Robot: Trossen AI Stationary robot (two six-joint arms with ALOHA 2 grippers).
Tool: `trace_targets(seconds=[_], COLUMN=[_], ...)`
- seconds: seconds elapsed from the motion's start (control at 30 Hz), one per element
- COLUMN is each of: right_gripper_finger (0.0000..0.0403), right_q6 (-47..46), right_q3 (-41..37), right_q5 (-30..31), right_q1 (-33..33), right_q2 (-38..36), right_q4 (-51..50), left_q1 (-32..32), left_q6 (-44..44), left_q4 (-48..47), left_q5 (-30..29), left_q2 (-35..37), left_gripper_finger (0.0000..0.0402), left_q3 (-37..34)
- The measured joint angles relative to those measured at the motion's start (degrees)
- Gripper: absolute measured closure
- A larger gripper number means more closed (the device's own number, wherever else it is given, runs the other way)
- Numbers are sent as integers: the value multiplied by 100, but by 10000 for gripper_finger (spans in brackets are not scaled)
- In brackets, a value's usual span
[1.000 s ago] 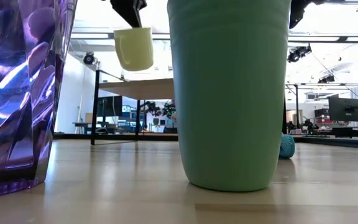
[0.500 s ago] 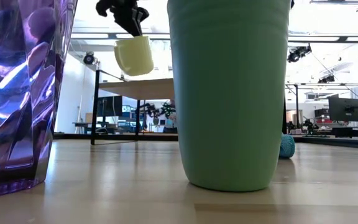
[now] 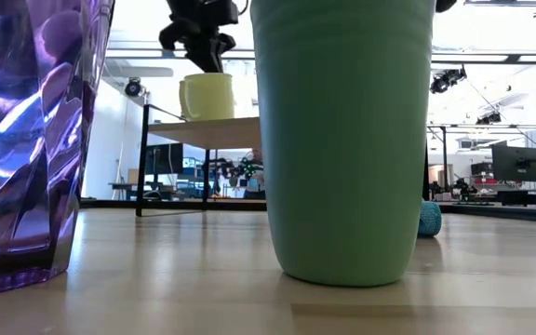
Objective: Stack small to large cups/mugs on shelf
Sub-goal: Put the yellow mug on the shelf
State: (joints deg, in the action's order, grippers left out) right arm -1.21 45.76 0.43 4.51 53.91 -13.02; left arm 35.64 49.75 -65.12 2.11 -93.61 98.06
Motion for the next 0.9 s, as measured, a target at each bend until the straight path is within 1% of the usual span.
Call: trace_targets(seconds=[0.23,0.5,0.9], right_gripper_finger=[240,240,240], right_q6=[0,-25,-149], right_q3=[0,0,0], right_q5=[0,0,-8], right_q1=[0,0,2], right_q2=[158,159,159], right_q4=[-7,-27,-154], left_q1=[0,-2,2], left_q6=[-57,-156,-186], left_q4=[79,257,260], left_q5=[-9,-17,-18], left_q2=[-21,-26,-28], left_gripper_finger=[401,401,402], left_q3=[0,-4,-7])
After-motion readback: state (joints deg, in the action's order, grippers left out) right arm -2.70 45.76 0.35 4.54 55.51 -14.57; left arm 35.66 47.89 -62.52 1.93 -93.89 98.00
